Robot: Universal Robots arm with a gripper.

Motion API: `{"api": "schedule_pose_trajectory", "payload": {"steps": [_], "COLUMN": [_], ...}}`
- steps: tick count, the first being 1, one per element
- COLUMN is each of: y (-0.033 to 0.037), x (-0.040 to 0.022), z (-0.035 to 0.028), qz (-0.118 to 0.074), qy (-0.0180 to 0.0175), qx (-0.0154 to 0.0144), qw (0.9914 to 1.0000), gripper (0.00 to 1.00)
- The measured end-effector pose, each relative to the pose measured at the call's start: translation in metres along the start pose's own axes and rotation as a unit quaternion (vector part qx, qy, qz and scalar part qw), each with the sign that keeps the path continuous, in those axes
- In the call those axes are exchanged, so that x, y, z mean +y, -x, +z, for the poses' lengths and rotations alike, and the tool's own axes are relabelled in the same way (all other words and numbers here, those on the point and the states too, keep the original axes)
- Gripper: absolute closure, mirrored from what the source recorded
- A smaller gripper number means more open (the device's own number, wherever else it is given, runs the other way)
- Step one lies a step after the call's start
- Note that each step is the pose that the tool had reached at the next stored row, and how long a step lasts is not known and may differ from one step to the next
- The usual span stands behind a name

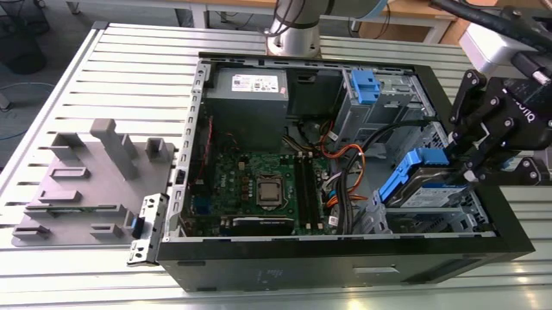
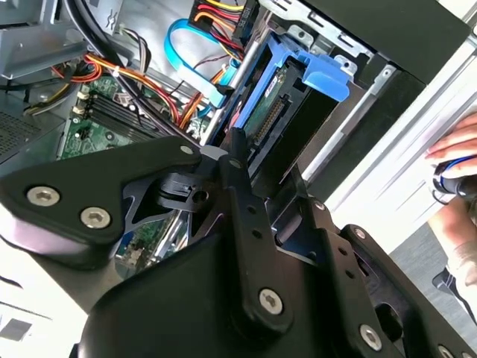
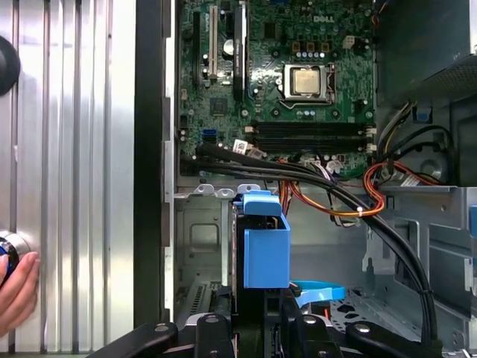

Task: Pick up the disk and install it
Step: 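Insert the disk into the insertion slot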

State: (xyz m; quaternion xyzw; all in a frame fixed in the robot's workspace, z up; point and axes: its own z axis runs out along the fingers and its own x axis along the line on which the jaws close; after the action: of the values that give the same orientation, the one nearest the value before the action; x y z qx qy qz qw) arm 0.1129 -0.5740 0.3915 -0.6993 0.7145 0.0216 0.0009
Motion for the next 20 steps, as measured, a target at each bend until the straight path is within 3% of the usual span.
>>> {"api": "schedule_pose_trajectory", "payload": {"steps": [20], "y": [-0.0023], "x": [-0.0011], "z": [0.0363], "qz": [0.0], "qy": [0.0], "qx": [0.0], "qw": [1.0], "gripper": [0.65]}}
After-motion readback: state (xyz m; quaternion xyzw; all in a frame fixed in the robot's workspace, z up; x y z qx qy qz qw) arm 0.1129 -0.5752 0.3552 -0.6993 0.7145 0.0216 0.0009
